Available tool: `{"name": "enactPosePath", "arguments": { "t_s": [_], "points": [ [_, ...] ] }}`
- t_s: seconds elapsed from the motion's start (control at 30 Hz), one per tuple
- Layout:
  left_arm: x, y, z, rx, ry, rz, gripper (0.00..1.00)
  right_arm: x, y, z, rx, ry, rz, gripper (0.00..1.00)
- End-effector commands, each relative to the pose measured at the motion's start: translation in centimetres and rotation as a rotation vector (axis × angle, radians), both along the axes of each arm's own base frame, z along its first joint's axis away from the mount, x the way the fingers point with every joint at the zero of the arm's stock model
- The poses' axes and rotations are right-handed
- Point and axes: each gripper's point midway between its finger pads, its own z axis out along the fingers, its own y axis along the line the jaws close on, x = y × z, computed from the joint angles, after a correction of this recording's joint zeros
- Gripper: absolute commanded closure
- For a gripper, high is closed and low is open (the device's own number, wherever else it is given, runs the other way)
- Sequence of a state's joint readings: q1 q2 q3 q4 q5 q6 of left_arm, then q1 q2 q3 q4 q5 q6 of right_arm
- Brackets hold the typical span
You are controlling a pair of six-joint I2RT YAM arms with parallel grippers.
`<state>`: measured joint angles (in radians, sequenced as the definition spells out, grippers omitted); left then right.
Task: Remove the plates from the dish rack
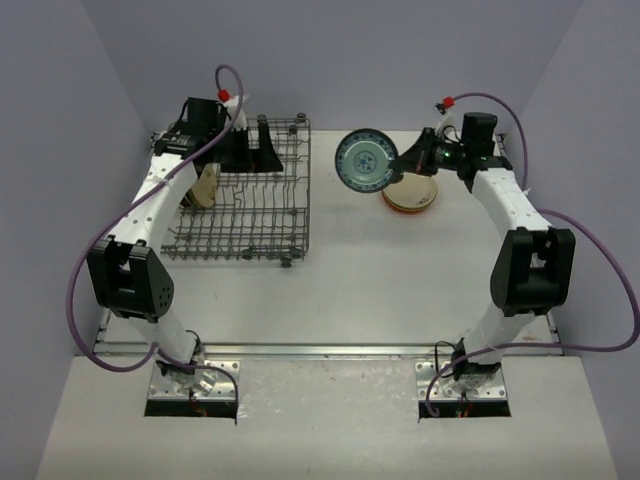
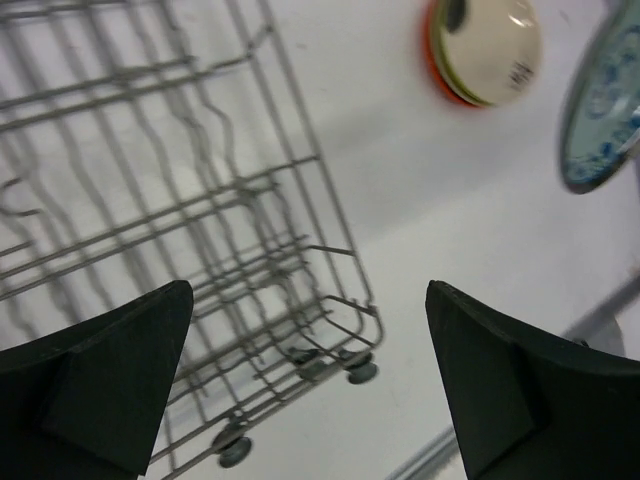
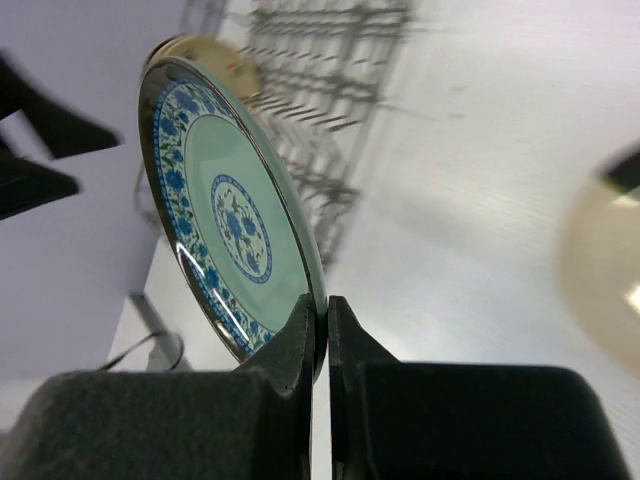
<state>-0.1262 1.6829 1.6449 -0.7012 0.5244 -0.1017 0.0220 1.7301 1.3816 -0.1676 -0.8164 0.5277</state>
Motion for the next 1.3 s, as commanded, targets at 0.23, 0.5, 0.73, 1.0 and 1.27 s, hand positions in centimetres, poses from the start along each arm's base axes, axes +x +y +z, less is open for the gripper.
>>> {"name": "enactPosePath", "arguments": {
  "t_s": [0.23,0.5,0.73,1.0,1.27],
  "points": [
    [4.5,11.9,2.3,0.293,-0.143,0.525,0.0,5.6,-13.5,-8.7,-0.193,0.213,-0.373,1.0],
    [4.5,14.2,2.0,0.383,-0.15,0.612,0.0,7.2,-15.3,-12.2,-0.249,0.276,-0.425,1.0],
    [4.6,15.1,1.9,0.423,-0.157,0.645,0.0,7.3,-15.8,-13.6,-0.265,0.311,-0.427,0.95],
    [5.0,18.8,2.7,0.572,-0.185,0.82,0.01,6.8,-16.4,-11.5,-0.297,0.301,-0.452,0.01],
    [5.3,20.2,-1.5,0.706,-0.075,0.806,0.14,5.3,-16.1,-6.4,-0.293,0.176,-0.482,0.01]
  ]
}}
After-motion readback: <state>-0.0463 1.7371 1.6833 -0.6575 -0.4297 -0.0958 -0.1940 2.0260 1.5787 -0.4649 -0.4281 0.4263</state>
